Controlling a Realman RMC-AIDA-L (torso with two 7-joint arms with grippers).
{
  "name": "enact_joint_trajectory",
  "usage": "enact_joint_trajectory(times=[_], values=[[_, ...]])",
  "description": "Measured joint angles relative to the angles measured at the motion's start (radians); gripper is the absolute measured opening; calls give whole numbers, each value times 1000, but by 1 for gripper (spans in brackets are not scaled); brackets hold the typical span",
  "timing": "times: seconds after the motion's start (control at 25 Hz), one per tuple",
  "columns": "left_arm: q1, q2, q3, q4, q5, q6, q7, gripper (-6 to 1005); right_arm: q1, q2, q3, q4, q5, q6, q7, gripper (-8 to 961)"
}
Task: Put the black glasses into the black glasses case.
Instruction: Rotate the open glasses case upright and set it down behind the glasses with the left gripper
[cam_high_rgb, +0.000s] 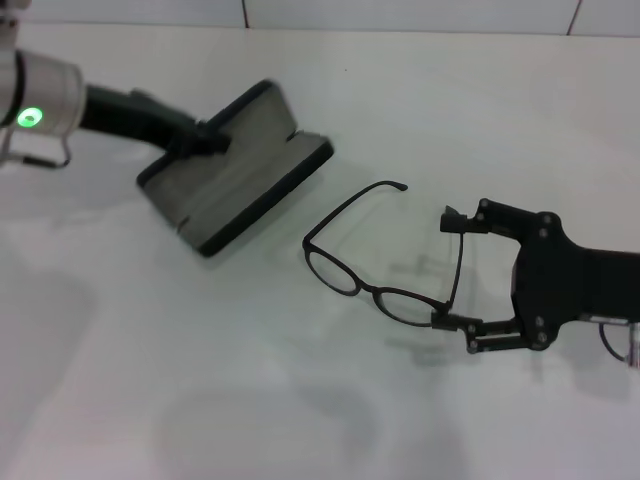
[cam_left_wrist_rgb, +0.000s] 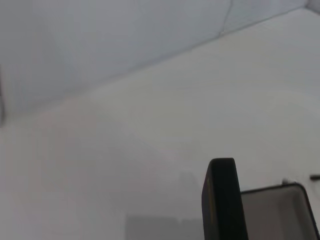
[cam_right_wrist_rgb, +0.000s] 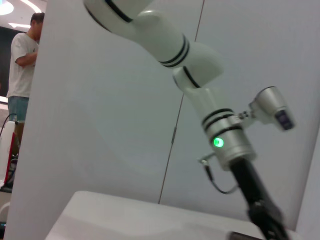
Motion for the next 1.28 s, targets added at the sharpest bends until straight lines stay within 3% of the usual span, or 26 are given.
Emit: enact_joint_trajectory(times=[0.28, 0.36, 0.52, 1.28], values=[[-77, -7, 0, 109, 12, -188, 332, 209, -9, 2, 0, 44, 7, -23, -49, 872], [-102, -8, 0, 193, 14, -284, 454, 210, -17, 2, 5, 48, 8, -33, -52, 872], [-112, -6, 0, 231, 19, -299, 547, 211, -30, 2, 12, 48, 10, -48, -52, 872], [-117, -10, 0, 275, 59, -324, 598, 216, -28, -2, 13, 40, 22, -57, -51, 871]])
